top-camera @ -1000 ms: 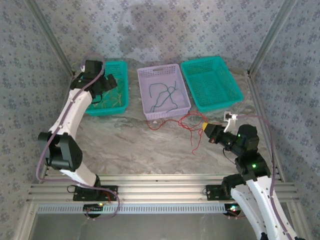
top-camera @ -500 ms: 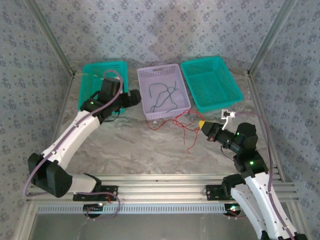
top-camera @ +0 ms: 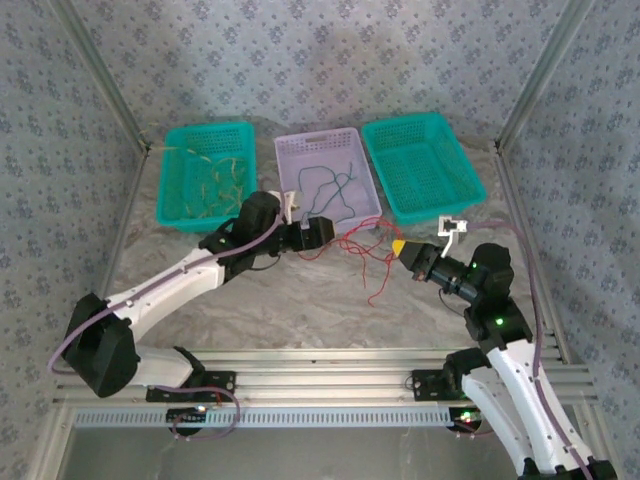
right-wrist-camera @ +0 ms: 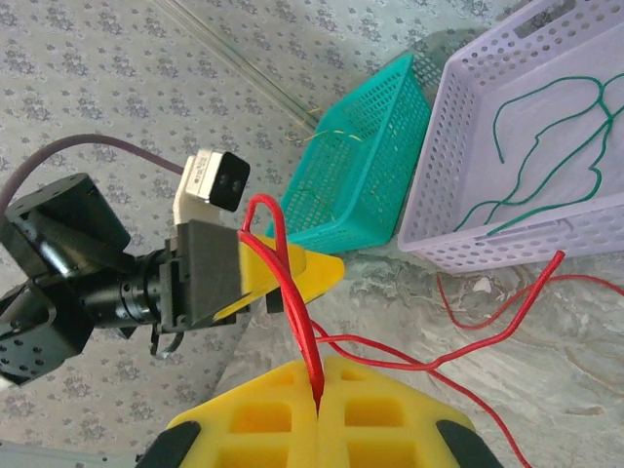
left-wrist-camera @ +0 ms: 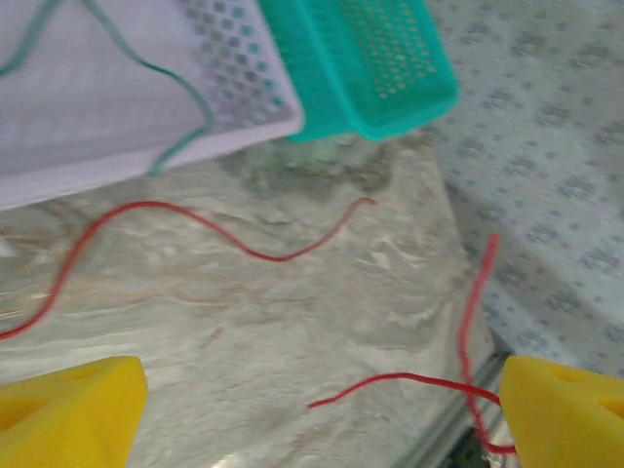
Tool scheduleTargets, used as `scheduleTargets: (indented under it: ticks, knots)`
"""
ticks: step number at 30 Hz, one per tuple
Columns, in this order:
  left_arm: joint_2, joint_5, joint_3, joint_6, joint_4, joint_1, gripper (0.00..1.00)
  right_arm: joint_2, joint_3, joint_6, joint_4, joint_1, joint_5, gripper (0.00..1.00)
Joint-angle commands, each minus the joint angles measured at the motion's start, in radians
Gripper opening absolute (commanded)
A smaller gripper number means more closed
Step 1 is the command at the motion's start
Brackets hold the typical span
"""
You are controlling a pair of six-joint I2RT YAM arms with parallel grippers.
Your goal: Untangle the cables
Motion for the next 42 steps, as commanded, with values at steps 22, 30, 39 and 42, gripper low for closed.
scheduleTargets:
  ticks: [22, 30, 39, 42]
  knots:
    - [-0.036, 0.002, -0.076, 0.055, 0.132, -0.109, 0.63, 0.247, 0.326, -0.035, -0.164, -0.057, 0.16, 0.0]
    - [-0.02, 0.003, -0.1, 0.036, 0.236, -0.137, 0.88, 0.254, 0.294, 0.034, -0.078, -0.051, 0.011, 0.0]
    - [-0.075, -0.095, -0.121, 0.02, 0.353, -0.139, 0.87, 0.221, 0.24, 0.022, -0.117, -0.01, -0.042, 0.0]
    - [-0.077, -0.124, -0.12, 0.014, 0.376, -0.139, 0.82, 0.213, 0.225, 0.023, -0.113, 0.007, -0.05, 0.0]
